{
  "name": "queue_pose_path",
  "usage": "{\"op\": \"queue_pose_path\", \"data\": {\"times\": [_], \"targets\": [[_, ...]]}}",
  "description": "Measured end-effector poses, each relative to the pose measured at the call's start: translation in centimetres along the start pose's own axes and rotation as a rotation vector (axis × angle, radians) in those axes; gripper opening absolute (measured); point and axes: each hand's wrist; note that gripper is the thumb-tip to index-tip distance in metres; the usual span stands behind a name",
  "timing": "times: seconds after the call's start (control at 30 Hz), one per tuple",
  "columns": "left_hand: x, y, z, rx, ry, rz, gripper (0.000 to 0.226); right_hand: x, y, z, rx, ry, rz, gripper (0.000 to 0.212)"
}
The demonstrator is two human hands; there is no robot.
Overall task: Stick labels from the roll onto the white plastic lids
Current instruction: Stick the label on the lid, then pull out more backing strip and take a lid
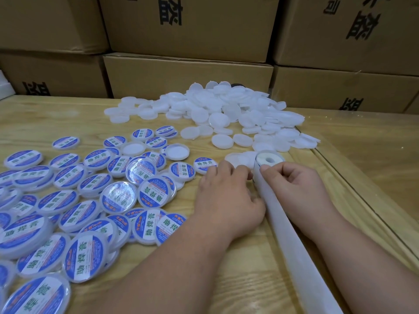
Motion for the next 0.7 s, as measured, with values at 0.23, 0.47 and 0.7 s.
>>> {"op": "queue_pose_path", "data": {"times": [0.23, 0.47, 0.7], "targets": [[-0.13, -0.29, -0.13, 0.122, 0.121, -0.002, 0.043, 0.33, -0.42, 0.13, -0.007, -0.161, -0.081, 0.026], [-0.69, -0.40, 0.14, 0.253, 0.238, 0.021, 0.036, 0.19, -0.47, 0.66, 0.042, -0.195, -0.119, 0.018], [-0.72, -0.64, -0.40, 0.345, 0.277, -0.012, 0.016, 0.10, -0.36, 0.70, -0.069, -0.264, -0.140, 0.007]]}}
Point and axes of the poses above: each hand's wrist, its own x-axis away from the middle knuckle, its own z-axis out of the back of the hand, y = z × x, and after that the axes turned 14 degrees about -z, right-handed
